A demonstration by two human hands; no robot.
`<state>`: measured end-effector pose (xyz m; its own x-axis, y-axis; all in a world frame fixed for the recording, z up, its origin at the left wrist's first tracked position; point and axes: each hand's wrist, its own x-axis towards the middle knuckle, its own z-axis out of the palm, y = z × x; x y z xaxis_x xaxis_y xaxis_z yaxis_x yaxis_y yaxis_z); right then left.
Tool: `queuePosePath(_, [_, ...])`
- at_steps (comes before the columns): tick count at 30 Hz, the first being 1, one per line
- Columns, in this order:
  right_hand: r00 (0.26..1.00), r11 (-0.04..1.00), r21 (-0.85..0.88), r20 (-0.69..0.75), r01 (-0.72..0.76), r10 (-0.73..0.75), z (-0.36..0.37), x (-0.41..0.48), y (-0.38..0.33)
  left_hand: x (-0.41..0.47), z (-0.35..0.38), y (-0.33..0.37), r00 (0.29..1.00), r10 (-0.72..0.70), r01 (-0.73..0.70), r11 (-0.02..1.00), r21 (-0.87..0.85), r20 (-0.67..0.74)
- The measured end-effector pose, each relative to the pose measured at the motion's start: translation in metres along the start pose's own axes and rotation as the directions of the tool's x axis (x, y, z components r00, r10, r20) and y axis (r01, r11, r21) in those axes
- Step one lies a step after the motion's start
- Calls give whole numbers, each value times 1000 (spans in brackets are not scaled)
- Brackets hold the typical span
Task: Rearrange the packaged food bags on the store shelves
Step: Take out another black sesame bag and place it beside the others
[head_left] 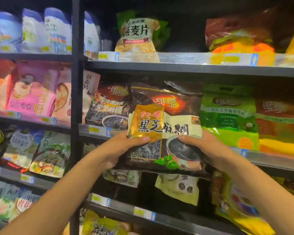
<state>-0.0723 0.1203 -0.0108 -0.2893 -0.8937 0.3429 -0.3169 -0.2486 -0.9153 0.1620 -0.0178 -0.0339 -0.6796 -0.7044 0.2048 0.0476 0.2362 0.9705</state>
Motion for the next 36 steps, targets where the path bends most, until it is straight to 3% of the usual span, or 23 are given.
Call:
queuePosePath(6, [996,996,47,-49,-77,79,-22,46,-9,45,-7,30,998,3,-2,1000,-10,62])
queuePosePath(15, [986,987,92,-90,-132,141,-39,105,-23,106,-29,64,988,28,-48,990,131,149])
queuePosePath(24, [969,981,21,-153,-192,193,-38,144,-11,150,-37,52,994,-59,51,994,92,92])
queuePosePath(27, [970,980,-37,-158,-195,187,-40,148,2,157,-33,44,989,-91,80,992,96,116])
queuePosePath(30, [985,966,-226,-145,-128,96,-41,147,14,164,-31,31,990,-95,75,981,181,105])
queuePosePath(34, [980,889,-448,-198,-98,9,-39,137,18,173,-30,17,990,-71,51,987,154,123])
queuePosePath(36, [984,833,-539,-176,-126,35,-39,126,10,175,-29,14,989,-69,53,991,125,128])
